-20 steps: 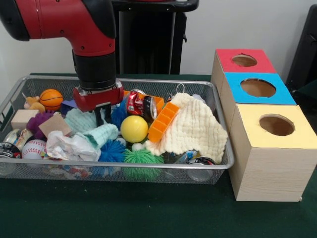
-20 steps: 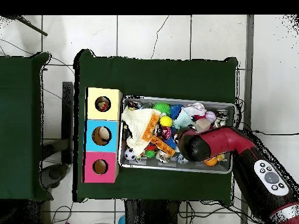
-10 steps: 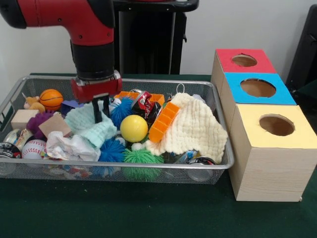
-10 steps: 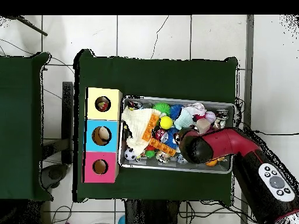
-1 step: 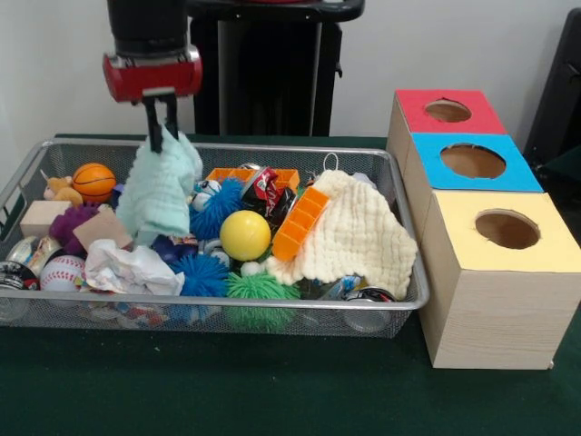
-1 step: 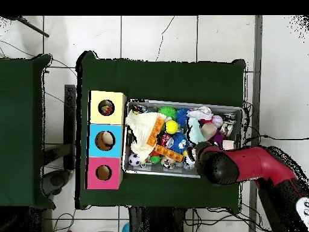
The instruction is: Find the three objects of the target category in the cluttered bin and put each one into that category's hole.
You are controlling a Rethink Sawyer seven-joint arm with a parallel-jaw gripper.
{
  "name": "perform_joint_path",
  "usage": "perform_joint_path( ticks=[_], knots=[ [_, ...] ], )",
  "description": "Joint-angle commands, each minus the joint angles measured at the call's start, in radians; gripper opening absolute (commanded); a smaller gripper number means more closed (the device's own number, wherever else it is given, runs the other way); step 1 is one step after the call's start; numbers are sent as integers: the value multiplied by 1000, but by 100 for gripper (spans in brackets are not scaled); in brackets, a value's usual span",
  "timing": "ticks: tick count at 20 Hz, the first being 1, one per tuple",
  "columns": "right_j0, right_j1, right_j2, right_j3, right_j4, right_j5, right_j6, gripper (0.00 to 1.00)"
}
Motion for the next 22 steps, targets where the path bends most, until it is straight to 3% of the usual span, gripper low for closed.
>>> perform_joint_path(
  ticks=[1,7,11,17,22],
  knots=[
    [-68,-178,112,170,74,135,-296,0],
    [-134,-135,163,171,48,152,-367,0],
    [-218,-159,223,196,54,162,-431,0],
    [-265,-155,255,220,1,127,-405,0],
    [-304,-150,284,233,7,126,-416,0]
  ],
)
